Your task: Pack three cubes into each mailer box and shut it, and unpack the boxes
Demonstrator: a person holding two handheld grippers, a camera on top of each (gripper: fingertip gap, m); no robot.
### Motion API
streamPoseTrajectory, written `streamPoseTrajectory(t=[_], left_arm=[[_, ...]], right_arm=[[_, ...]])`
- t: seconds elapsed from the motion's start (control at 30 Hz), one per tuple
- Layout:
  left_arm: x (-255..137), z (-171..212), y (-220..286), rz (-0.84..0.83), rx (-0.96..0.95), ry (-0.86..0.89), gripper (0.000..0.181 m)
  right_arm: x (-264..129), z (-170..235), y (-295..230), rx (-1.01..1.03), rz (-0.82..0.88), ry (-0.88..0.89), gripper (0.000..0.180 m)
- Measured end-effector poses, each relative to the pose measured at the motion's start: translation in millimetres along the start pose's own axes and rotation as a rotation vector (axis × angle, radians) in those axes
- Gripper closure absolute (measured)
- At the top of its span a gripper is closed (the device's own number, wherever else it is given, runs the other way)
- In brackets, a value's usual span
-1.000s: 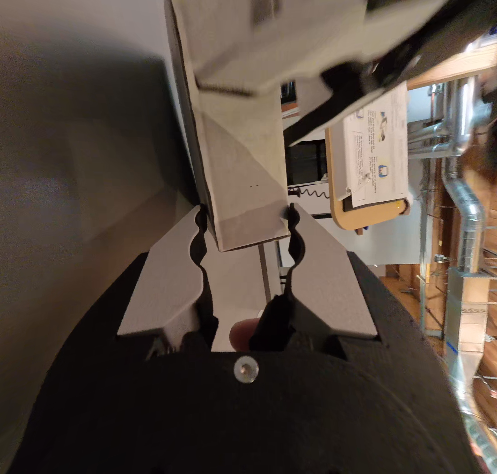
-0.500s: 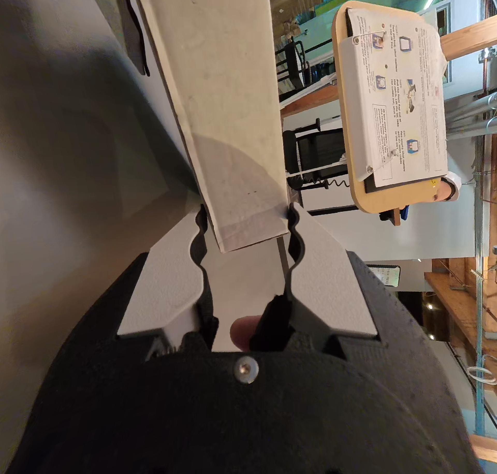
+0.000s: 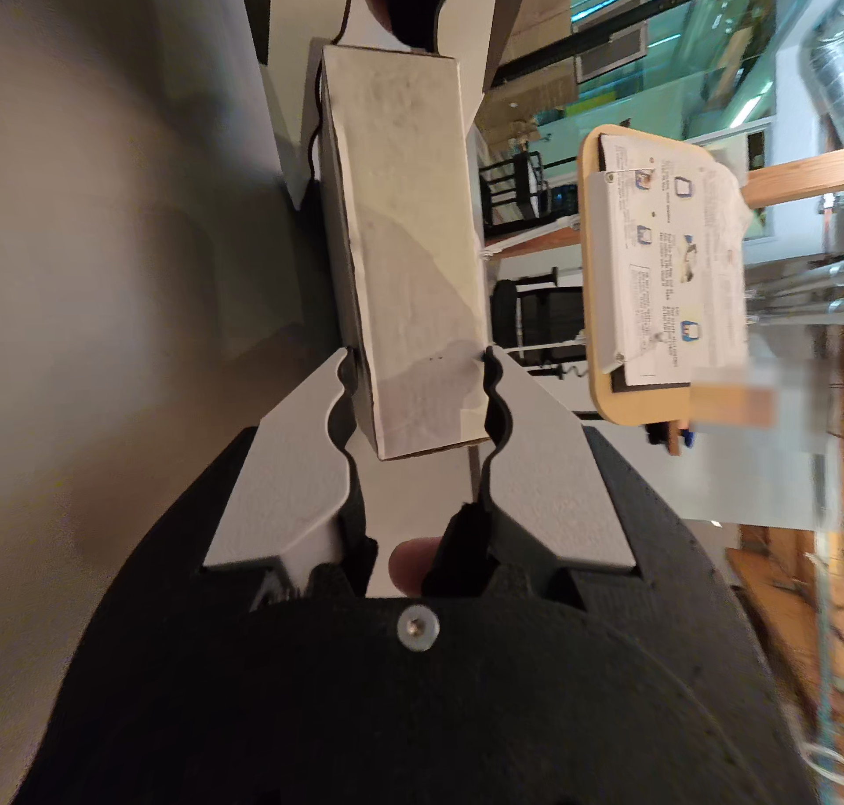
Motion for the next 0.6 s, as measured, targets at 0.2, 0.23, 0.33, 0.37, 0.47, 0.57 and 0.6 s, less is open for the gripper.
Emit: streamPoseTrajectory(t=[0.2,0.23,0.33,0.37,0.47,0.57,0.6], left_arm=[[0.8,-1.7,2.0,0.011,0.019,0.015,0.109],[0.8,-1.6,2.2,0.012,0.024,0.013,0.109],[1.5,-2.7,3.4,0.013,0.030,0.017,0.109],[1.8,-3.6,3.4,0.017,0.019,0.020,0.109],[1.6,-3.3,3.1,0.025,0.019,0.013,0.109],[1.7,-3.1,1.3,0.027,-0.005,0.013,0.109],[1.9,-4.0,0.7,0.050,-0.058,0.011,0.109]], right_arm=[[-6.2,0.8,2.5,0.096,-0.095,0.092,0.128],[-8.1,0.2,3.2,0.141,-0.125,0.123,0.129],[-12.7,0.5,6.3,0.223,-0.195,0.184,0.133],[-11.5,2.7,7.2,0.226,-0.195,0.177,0.133],[-10.9,3.3,8.3,0.220,-0.188,0.172,0.133],[-12.4,0.4,7.0,0.144,-0.131,0.147,0.134],[-13.5,-2.5,3.9,0.069,-0.107,0.129,0.166]])
Point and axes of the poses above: each gripper's, where its closed fingertips meet, x out along the fingers, z out of its underside, y = z × x across the jaws, the point moved 3 cm from there along -x, back along the fingers, and after that the axes turned 13 degrees about -x, right-handed, at the moved point
